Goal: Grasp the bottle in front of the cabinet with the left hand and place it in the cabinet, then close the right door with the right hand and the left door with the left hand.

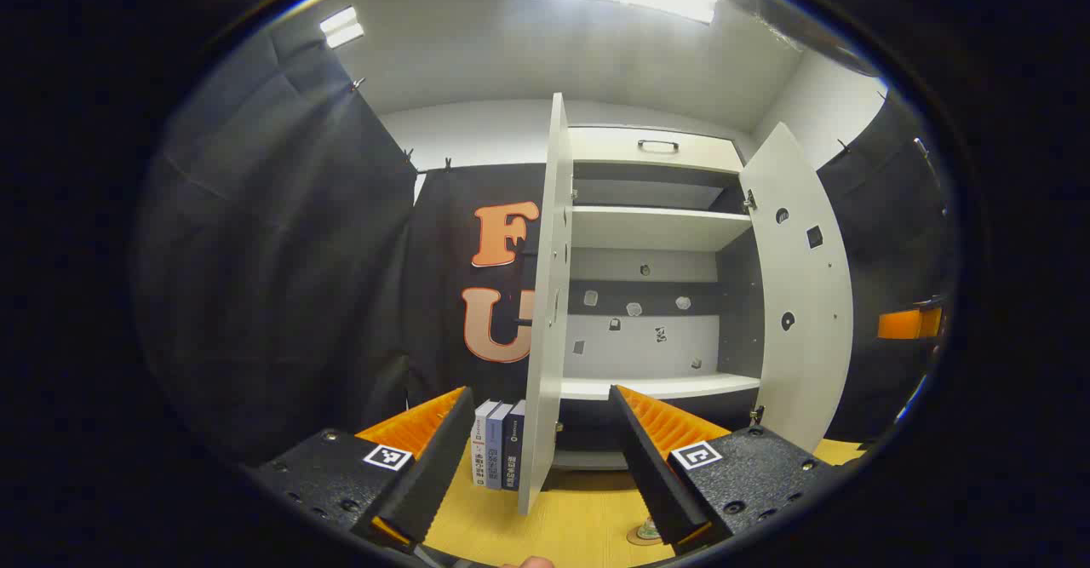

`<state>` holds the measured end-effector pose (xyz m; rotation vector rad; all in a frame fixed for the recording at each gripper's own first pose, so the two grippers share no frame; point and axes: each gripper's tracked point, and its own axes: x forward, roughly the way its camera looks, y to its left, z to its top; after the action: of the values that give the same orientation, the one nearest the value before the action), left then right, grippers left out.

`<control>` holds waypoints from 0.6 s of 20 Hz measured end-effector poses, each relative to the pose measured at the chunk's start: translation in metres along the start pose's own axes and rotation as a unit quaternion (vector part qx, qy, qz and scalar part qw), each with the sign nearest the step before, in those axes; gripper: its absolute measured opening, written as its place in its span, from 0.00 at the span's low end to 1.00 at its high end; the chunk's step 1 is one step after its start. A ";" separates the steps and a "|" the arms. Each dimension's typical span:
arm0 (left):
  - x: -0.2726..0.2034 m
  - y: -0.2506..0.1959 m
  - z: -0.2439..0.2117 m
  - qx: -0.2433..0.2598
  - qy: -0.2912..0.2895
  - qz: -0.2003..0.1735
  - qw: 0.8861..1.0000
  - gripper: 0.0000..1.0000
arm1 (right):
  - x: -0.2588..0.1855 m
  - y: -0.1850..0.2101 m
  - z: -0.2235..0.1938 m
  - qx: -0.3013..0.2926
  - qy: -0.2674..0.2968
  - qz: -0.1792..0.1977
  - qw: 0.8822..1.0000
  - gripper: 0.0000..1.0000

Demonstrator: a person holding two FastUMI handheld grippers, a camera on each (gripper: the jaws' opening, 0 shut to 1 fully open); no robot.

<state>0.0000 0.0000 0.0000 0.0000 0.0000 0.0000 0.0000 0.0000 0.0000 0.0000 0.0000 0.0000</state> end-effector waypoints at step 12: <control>0.000 0.008 -0.003 0.013 0.007 0.004 1.000 0.95 | 0.005 0.004 -0.007 0.004 0.011 0.007 1.000 0.98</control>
<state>0.0004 0.0081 -0.0027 0.0263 0.0131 0.0088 0.0051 0.0045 -0.0072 0.0079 0.0221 0.0143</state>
